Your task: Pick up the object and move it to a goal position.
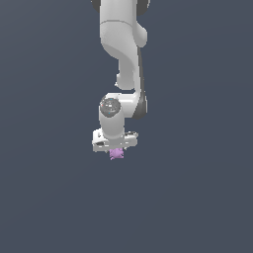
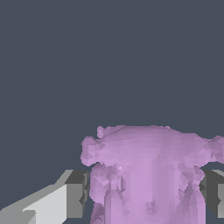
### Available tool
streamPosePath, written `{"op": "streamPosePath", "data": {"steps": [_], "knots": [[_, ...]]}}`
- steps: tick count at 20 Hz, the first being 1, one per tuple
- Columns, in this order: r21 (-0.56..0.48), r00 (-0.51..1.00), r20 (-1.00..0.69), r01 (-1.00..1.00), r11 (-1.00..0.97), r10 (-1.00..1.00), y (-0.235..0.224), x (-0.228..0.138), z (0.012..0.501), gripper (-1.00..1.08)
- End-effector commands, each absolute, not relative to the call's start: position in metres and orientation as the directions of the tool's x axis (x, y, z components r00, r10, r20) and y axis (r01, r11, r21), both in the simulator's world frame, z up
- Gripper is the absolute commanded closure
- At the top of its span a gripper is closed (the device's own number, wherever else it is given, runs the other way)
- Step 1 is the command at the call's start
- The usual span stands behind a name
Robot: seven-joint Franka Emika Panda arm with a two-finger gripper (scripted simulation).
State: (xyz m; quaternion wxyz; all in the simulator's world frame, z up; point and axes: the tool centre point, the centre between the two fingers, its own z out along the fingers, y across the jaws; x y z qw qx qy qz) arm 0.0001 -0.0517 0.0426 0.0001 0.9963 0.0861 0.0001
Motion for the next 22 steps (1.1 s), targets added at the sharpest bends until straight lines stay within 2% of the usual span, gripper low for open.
{"op": "streamPosePath", "data": {"steps": [1,10,22], "knots": [[0.000,0.985,0.001,0.171,-0.985,0.171,-0.053,0.002,0.048,1.08],[0.000,0.985,0.001,0.171,-0.985,0.171,-0.060,0.018,0.095,1.08],[0.000,0.985,0.001,0.172,-0.985,0.172,-0.077,0.056,0.206,1.08]]}}
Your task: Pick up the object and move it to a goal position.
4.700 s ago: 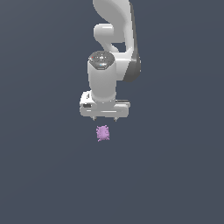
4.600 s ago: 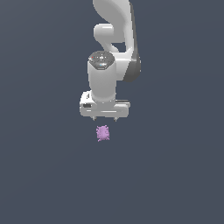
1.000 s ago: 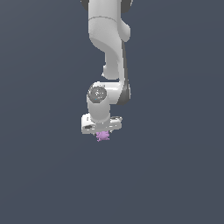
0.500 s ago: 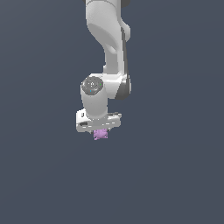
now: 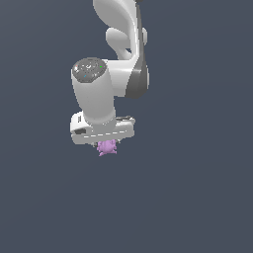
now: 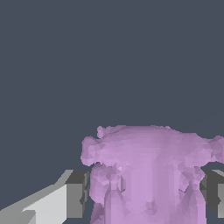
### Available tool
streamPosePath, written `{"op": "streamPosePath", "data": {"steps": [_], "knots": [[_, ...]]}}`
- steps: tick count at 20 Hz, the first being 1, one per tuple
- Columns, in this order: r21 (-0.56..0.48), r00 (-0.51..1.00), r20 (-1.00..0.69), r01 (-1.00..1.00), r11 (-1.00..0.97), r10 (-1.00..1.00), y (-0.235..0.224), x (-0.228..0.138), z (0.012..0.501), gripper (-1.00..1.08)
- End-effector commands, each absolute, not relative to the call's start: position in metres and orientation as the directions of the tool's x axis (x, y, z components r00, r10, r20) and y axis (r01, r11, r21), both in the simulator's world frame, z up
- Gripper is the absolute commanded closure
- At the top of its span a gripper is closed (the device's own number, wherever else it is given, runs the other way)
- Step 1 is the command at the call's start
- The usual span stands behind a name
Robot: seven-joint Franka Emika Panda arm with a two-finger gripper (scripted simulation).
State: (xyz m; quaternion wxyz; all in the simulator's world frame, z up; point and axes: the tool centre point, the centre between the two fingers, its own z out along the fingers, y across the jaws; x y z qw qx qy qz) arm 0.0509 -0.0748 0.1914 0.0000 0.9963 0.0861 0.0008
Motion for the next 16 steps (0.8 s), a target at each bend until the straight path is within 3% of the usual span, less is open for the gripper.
{"op": "streamPosePath", "data": {"steps": [1,16], "knots": [[0.000,0.985,0.001,0.172,-0.985,0.172,-0.079,0.059,0.216,1.08],[0.000,0.985,0.000,0.172,-0.985,0.172,-0.095,0.099,0.322,1.08]]}}
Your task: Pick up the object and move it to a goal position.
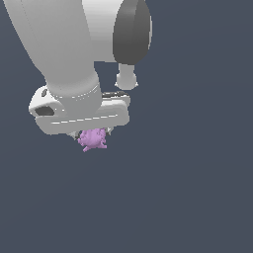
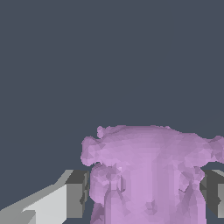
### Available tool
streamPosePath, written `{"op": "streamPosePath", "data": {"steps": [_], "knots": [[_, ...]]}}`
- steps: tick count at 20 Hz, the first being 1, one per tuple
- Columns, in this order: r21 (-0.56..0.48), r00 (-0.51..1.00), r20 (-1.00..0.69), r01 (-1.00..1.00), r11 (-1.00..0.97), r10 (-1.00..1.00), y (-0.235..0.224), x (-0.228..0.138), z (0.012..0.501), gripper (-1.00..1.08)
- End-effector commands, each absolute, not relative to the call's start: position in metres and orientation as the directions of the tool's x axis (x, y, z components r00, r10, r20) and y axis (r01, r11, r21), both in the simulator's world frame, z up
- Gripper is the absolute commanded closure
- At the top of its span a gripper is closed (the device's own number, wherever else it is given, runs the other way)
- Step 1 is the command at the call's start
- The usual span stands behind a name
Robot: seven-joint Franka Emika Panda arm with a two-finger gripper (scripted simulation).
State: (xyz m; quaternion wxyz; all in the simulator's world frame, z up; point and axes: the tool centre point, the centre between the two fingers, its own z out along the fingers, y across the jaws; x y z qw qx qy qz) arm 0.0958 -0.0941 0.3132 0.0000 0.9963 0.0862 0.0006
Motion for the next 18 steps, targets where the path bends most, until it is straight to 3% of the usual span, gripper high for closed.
{"op": "streamPosePath", "data": {"steps": [1,18], "knots": [[0.000,0.985,0.000,0.172,-0.985,0.172,-0.096,0.101,0.327,1.08],[0.000,0.985,0.000,0.172,-0.985,0.172,-0.105,0.122,0.376,1.08]]}}
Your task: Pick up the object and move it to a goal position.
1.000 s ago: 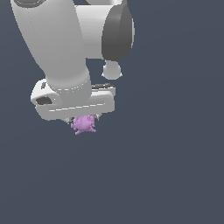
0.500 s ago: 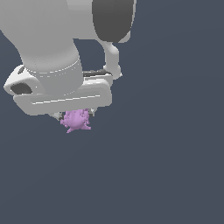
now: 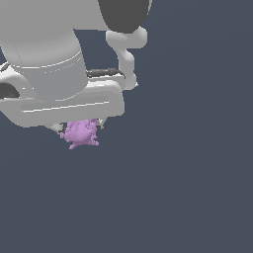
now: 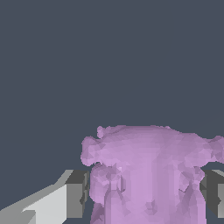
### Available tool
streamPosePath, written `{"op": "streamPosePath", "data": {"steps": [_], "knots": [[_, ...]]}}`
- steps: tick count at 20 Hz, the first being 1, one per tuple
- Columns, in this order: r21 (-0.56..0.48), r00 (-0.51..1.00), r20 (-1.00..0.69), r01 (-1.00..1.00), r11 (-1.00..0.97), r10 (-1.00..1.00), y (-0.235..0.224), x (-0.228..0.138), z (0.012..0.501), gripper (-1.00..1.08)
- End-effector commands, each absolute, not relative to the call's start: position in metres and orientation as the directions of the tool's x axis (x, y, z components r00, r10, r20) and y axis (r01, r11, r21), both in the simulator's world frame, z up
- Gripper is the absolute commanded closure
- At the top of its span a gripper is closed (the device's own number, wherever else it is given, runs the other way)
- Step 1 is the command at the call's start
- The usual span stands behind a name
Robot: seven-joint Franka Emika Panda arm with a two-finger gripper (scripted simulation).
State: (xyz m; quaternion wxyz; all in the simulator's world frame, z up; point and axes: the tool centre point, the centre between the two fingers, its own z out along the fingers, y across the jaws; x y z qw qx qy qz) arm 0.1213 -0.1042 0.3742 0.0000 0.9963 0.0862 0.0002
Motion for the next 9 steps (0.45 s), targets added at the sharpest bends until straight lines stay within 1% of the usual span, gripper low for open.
{"op": "streamPosePath", "data": {"steps": [1,9], "knots": [[0.000,0.985,0.000,0.172,-0.985,0.172,-0.1047,0.1229,0.3770,1.08],[0.000,0.985,0.000,0.172,-0.985,0.172,-0.1052,0.1246,0.3803,1.08]]}}
